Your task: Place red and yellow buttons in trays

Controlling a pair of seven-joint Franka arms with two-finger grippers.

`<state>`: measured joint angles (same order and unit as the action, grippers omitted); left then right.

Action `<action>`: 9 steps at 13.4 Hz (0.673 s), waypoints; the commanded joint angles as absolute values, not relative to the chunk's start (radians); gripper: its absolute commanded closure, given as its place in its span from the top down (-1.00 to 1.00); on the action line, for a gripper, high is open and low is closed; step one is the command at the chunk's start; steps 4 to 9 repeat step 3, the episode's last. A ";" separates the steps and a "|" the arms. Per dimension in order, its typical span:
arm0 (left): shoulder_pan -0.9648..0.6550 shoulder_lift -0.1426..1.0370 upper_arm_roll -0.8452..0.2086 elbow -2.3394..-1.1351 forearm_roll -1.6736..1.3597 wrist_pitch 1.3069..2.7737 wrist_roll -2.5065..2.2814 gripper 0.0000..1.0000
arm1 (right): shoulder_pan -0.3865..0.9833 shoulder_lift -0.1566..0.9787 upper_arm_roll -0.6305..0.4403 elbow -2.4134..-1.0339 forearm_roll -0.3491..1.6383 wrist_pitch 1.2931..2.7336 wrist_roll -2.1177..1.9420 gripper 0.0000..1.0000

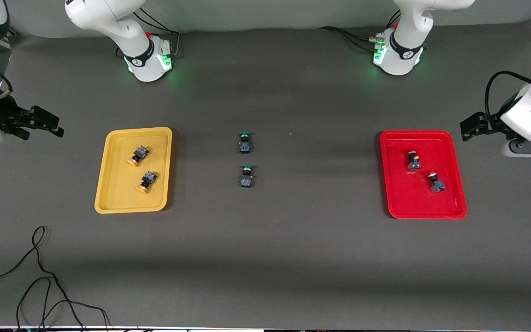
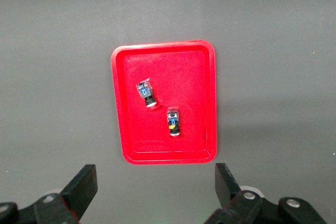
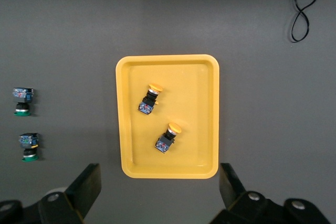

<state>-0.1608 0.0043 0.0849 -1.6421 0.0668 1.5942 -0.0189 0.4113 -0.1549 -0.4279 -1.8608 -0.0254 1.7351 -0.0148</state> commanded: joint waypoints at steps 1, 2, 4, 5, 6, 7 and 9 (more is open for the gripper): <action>-0.166 -0.096 0.107 -1.732 0.068 1.604 -0.038 1.00 | 0.202 -0.123 -0.200 -1.830 -0.037 1.724 -0.029 1.00; -0.149 -0.103 0.104 -1.738 0.064 1.615 -0.038 1.00 | 0.143 -0.124 -0.151 -1.825 -0.034 1.721 -0.026 1.00; -0.131 -0.100 0.095 -1.736 0.057 1.615 -0.038 1.00 | 0.117 -0.124 -0.135 -1.819 -0.032 1.714 -0.026 1.00; -0.131 -0.100 0.095 -1.736 0.057 1.615 -0.038 1.00 | 0.117 -0.124 -0.135 -1.819 -0.032 1.714 -0.026 1.00; -0.131 -0.100 0.095 -1.736 0.057 1.615 -0.038 1.00 | 0.117 -0.124 -0.135 -1.819 -0.032 1.714 -0.026 1.00; -0.131 -0.100 0.095 -1.736 0.057 1.615 -0.038 1.00 | 0.117 -0.124 -0.135 -1.819 -0.032 1.714 -0.026 1.00; -0.131 -0.100 0.095 -1.736 0.057 1.615 -0.038 1.00 | 0.117 -0.124 -0.135 -1.819 -0.032 1.714 -0.026 1.00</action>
